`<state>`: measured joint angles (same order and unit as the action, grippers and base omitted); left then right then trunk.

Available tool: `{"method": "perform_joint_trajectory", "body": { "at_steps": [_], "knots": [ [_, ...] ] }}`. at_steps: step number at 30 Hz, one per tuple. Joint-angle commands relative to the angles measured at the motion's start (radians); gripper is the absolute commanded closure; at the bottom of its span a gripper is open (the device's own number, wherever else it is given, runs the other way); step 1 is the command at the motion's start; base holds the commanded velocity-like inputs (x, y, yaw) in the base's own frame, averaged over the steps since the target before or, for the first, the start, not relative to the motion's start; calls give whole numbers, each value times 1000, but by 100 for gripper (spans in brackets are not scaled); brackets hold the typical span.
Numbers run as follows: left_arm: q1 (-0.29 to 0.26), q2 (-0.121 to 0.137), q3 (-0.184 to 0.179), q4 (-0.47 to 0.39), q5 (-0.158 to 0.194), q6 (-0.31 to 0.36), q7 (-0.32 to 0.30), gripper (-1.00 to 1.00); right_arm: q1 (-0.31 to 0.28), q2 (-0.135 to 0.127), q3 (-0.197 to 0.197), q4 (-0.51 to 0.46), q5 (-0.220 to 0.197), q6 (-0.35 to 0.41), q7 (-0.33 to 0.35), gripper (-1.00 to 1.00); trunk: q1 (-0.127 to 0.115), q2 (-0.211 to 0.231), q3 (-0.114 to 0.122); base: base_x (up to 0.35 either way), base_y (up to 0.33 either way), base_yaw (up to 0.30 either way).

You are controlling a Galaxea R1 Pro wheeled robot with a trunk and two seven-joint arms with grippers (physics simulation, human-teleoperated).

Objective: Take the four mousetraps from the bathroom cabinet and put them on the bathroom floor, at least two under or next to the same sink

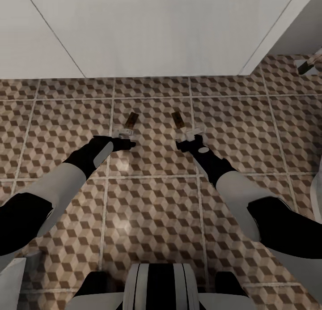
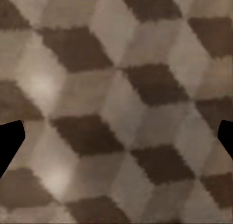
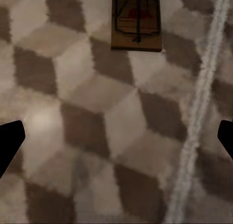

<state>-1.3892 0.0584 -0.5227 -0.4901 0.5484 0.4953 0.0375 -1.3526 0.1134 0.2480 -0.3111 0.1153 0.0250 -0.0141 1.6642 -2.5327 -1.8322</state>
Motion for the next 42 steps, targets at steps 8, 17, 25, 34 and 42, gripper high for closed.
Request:
{"method": "perform_joint_trajectory", "body": {
  "at_steps": [8, 17, 25, 34, 42],
  "knots": [
    [-1, 1, -7, -1, 7, 3, 4, -100, 0, 0, 1, 0, 10, 3, -1, -100, -1, 0, 0, -330, 0, 0],
    [-1, 1, -7, -1, 7, 3, 4, -100, 0, -1, 1, 0, 10, 3, -2, -100, -1, 0, 0, -332, 0, 0],
    [0, 1, -7, 0, 7, 3, 4, -100, 0, -3, 2, 0, 10, 3, -1, -100, -1, 0, 0, -332, 0, 0],
    [0, 1, -7, 5, 7, 3, 4, -100, 0, -6, 2, 0, 10, 3, -1, -100, -1, 0, 0, -332, 0, 0],
    [0, 1, -7, 6, 7, 3, 4, -100, 0, -7, 2, 0, 10, 3, -1, -100, -1, 0, 0, -332, 0, 0]
  ]
}}
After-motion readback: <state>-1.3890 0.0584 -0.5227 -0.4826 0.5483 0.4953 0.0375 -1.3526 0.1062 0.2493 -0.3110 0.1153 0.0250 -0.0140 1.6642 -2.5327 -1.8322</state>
